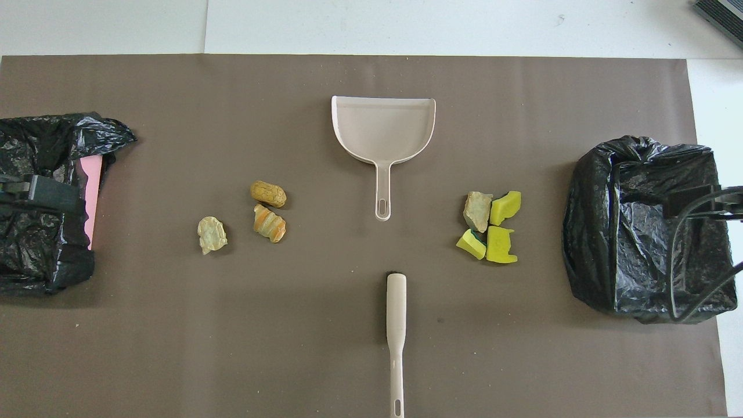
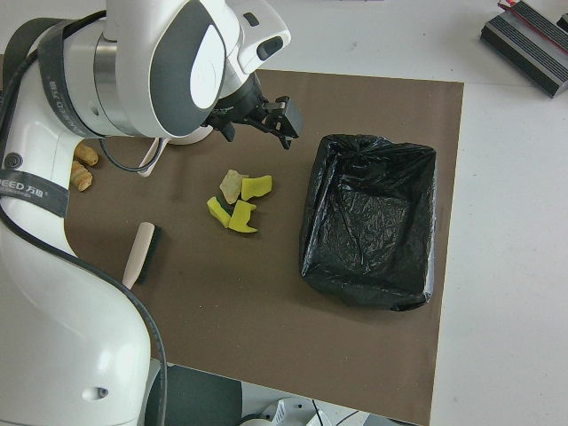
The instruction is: Sweep and dump trash in bin
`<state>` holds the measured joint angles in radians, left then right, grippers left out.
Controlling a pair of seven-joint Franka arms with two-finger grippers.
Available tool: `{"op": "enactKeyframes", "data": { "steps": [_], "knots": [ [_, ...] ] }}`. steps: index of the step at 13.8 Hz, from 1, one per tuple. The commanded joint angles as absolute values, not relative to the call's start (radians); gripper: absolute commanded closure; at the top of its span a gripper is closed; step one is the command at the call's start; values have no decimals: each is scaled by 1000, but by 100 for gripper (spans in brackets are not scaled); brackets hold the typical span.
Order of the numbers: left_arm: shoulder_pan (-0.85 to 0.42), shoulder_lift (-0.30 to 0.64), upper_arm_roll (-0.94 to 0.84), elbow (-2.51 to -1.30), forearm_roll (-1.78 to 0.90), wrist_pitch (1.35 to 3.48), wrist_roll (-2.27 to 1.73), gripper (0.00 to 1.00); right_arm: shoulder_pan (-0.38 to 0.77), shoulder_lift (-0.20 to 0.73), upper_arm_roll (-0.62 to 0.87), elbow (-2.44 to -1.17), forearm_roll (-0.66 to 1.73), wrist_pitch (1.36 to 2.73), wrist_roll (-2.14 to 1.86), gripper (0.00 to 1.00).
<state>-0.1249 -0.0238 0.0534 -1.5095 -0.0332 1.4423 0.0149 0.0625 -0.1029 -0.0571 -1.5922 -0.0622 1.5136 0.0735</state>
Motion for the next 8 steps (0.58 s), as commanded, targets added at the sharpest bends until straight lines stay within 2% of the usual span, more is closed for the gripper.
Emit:
{"op": "enactKeyframes", "data": {
  "steps": [1,8],
  "knots": [
    [-124,-41,52,-1526,-25,1442,28,0,48,-95,-55,-1580,-43,1503,46,0],
    [-115,-46,54,-1534,-25,1436,21,0,48,-106,-55,-1598,-43,1506,44,0]
  ]
}}
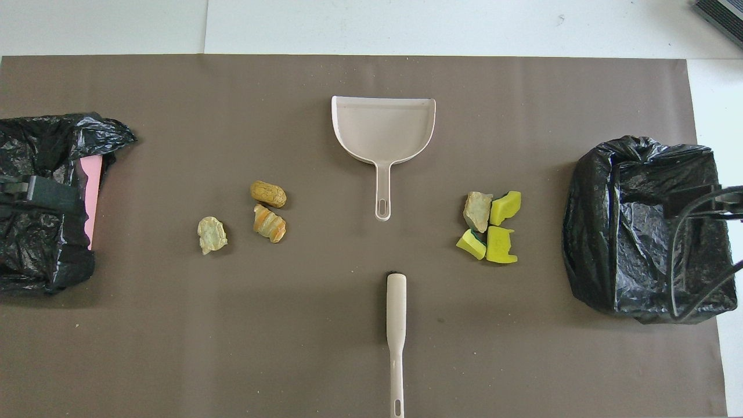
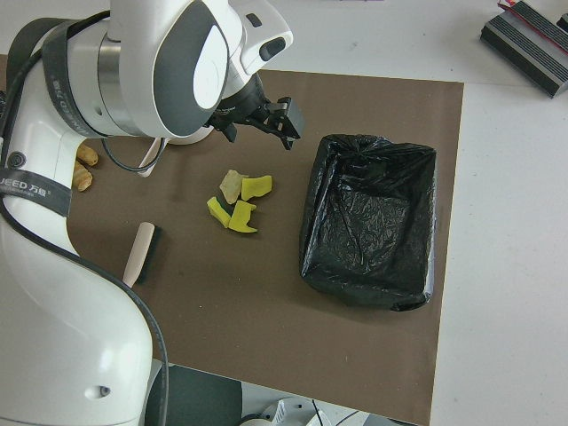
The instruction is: Sweep and dump trash in bin
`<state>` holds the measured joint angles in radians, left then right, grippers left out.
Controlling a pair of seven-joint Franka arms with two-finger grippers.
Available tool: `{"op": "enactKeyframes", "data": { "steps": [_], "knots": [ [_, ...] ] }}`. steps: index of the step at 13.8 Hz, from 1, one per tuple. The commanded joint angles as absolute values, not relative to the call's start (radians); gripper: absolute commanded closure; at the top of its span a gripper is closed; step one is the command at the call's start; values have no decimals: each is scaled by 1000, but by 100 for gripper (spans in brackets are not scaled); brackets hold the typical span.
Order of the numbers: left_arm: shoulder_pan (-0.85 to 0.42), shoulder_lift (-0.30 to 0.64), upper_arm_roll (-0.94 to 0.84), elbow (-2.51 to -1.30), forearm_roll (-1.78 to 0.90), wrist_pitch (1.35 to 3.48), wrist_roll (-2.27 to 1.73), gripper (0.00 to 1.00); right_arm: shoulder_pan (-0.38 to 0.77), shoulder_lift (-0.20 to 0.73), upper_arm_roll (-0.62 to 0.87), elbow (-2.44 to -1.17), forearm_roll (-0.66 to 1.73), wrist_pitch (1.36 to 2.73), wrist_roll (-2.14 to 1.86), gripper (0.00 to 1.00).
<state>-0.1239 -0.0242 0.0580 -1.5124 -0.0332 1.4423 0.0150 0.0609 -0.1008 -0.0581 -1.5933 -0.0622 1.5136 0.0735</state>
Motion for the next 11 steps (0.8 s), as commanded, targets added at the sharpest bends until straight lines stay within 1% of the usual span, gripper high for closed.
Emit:
{"op": "enactKeyframes", "data": {
  "steps": [1,7,11],
  "knots": [
    [-115,-46,54,-1534,-26,1436,25,0,48,-106,-55,-1600,-43,1506,46,0],
    [-114,-41,54,-1526,-25,1445,25,0,48,-120,-55,-1618,-43,1505,46,0],
    [-152,-81,40,-1607,-29,1483,9,0,54,-121,-55,-1626,-43,1494,48,0]
  ]
}}
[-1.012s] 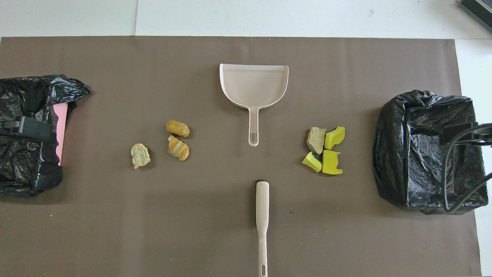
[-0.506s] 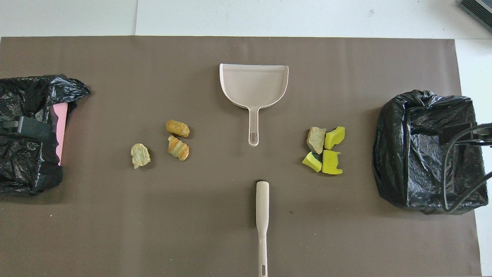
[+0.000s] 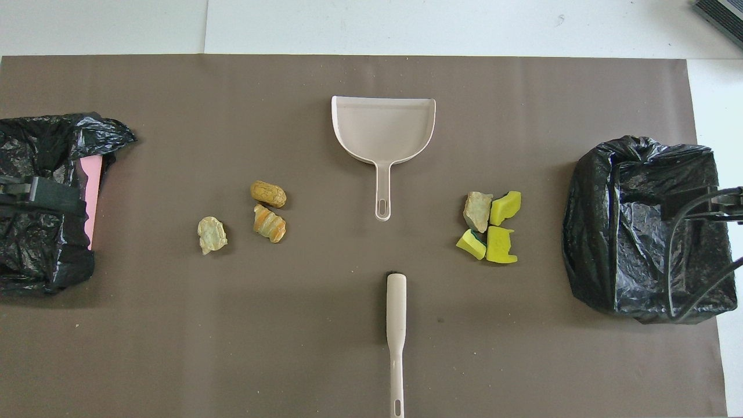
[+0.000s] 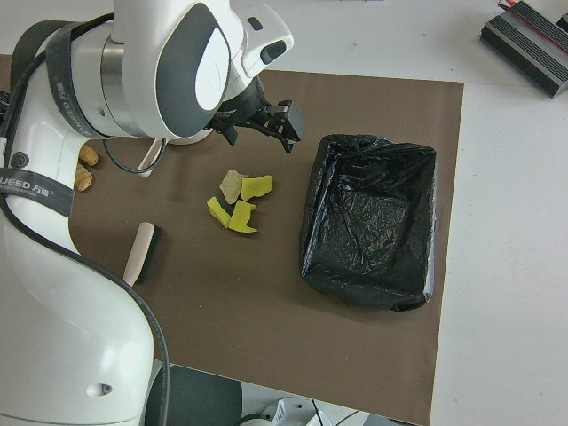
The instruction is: Sweep and dump trash in bin
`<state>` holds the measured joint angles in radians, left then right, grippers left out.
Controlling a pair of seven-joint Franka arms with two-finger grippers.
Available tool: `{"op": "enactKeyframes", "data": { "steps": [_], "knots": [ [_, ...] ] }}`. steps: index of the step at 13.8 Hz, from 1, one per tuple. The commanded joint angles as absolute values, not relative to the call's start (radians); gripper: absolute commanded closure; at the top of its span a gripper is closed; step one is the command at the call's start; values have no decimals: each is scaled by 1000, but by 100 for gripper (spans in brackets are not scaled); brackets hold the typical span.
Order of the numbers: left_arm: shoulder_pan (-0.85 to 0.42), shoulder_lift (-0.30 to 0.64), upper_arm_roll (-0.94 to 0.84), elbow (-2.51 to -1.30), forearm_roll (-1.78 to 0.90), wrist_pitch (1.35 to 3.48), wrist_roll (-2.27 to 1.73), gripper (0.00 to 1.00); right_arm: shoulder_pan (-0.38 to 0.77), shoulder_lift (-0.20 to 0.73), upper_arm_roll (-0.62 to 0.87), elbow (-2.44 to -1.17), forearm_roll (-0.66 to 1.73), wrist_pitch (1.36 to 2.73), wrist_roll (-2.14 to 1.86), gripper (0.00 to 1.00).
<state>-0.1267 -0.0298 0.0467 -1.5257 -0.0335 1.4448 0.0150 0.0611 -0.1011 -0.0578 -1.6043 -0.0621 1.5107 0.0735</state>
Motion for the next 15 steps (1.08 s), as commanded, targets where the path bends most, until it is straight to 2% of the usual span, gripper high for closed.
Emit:
{"op": "enactKeyframes", "data": {
  "steps": [1,5,9,13,15],
  "knots": [
    [-181,-84,40,-1623,-31,1486,11,0,48,-121,-57,-1626,-43,1494,48,0],
    [-288,-104,40,-1736,-37,1529,-52,0,46,-120,-61,-1625,-43,1509,54,0],
    [-454,-166,40,-1876,-61,1592,-245,0,49,-120,-60,-1621,-43,1505,43,0],
    [-578,-235,40,-2080,-80,1741,-296,0,48,-118,-61,-1621,-43,1506,43,0],
    [-659,-230,40,-2121,-80,1819,-346,0,48,-118,-61,-1621,-43,1505,43,0]
  ]
}}
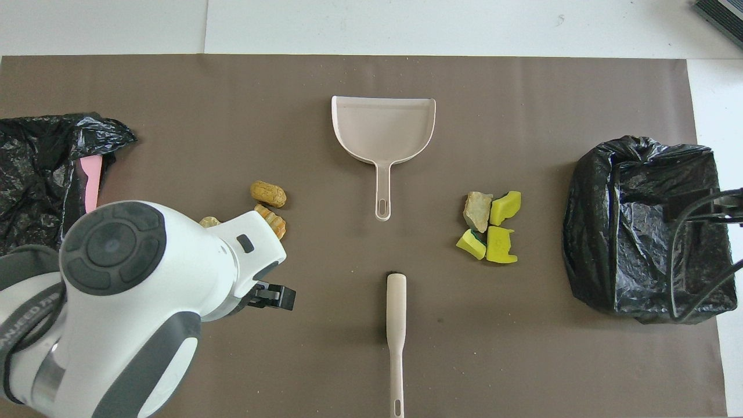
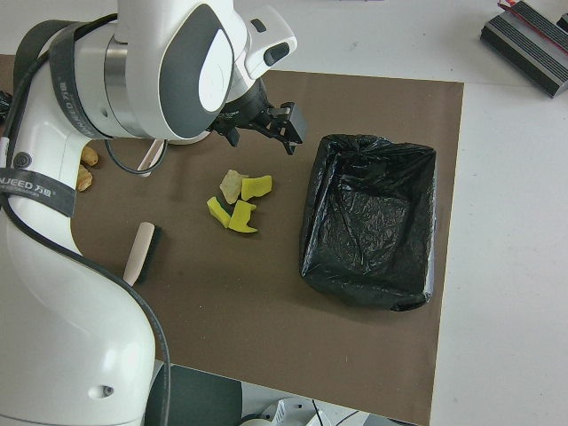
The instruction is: Sweep and dump trash in bin
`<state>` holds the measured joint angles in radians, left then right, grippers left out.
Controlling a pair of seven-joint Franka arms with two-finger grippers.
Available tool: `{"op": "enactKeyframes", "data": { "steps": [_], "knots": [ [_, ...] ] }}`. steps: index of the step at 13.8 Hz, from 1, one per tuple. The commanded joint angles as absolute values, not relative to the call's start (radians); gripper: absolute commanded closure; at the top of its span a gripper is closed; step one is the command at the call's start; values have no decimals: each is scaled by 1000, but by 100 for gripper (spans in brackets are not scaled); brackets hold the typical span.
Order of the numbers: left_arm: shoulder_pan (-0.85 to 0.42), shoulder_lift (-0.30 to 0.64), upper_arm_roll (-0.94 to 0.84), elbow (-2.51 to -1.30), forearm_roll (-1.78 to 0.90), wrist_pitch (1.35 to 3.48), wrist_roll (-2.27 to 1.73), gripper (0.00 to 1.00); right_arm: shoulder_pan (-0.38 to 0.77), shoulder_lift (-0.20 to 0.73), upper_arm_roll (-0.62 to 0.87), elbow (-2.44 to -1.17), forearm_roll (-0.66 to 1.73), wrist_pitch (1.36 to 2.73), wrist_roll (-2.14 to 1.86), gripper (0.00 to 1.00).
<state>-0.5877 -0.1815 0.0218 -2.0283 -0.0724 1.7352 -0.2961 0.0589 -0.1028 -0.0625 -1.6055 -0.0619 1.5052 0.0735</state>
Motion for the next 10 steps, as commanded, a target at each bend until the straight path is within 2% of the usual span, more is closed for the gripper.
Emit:
{"op": "enactKeyframes", "data": {
  "steps": [1,4,7,10],
  "knots": [
    [-691,-221,40,-2123,-80,1842,-410,0,48,-118,-61,-1620,-43,1500,44,0],
    [-800,-187,40,-2158,-124,1896,-554,0,46,-118,-63,-1618,-44,1497,46,0],
    [-911,-132,40,-2220,-170,2046,-601,0,46,-117,-63,-1617,-44,1503,48,0],
    [-965,-80,40,-2220,-181,2121,-679,0,46,-115,-63,-1617,-44,1503,46,0]
  ]
}}
